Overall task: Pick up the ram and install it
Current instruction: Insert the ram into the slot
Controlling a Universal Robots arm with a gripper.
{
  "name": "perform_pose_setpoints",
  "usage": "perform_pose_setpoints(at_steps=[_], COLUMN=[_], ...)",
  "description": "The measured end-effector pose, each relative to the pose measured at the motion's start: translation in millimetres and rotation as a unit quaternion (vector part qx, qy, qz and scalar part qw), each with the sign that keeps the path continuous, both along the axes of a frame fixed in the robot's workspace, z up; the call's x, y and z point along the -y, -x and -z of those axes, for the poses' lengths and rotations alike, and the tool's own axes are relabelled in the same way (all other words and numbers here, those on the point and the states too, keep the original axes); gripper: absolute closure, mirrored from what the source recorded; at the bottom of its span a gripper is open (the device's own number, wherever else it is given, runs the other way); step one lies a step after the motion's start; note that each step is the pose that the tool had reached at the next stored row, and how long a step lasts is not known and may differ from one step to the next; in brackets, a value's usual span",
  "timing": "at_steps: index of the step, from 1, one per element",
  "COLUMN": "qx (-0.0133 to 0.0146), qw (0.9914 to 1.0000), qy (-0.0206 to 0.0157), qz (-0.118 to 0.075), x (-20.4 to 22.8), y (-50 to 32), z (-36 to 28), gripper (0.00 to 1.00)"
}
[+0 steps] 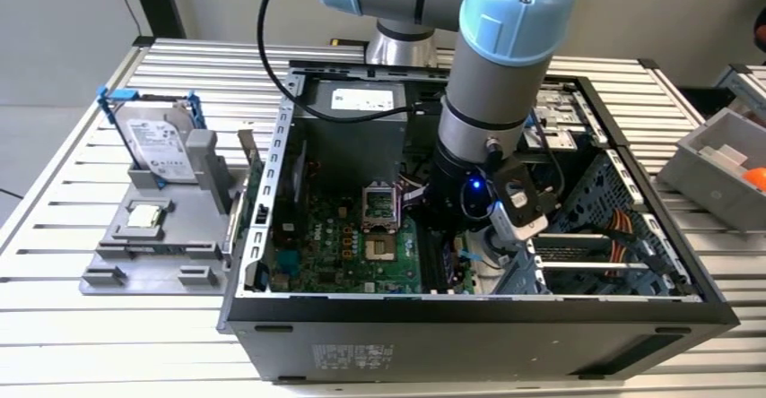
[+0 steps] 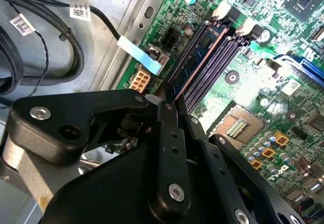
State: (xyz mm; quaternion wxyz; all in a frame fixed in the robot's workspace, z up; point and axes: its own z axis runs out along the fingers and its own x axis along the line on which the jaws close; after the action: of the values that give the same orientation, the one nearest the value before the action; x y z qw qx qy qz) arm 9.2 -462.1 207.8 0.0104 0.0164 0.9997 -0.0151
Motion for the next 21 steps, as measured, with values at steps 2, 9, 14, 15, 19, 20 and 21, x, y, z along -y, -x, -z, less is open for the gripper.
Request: perform_pose_setpoints(at_steps=[2,9,14,15,19,20,21], qx=[0.0000,0.0001,0.0000,0.0000,0.0000,0.0000,0.0000], qw=[1.00000,1.00000,1.00000,1.00000,1.00000,1.00000,1.00000], qy=[0.0000,-0.0003,0.0001,0.0001,-0.0001,-0.0001,-0.0001], qz=[0.000,-0.001,-0.001,-0.001,-0.001,-0.001,-0.001], x=[0.0,-0.2,0.0,0.1,0.0,0.0,0.0], y=[0.0,-0.1,0.0,0.0,0.0,0.0,0.0], z=[0.0,0.3,-0.2,-1.5,-14.3,-18.8,-23.3], gripper=[1.00,0.00,0.00,0.00,0.00,0.00,0.00])
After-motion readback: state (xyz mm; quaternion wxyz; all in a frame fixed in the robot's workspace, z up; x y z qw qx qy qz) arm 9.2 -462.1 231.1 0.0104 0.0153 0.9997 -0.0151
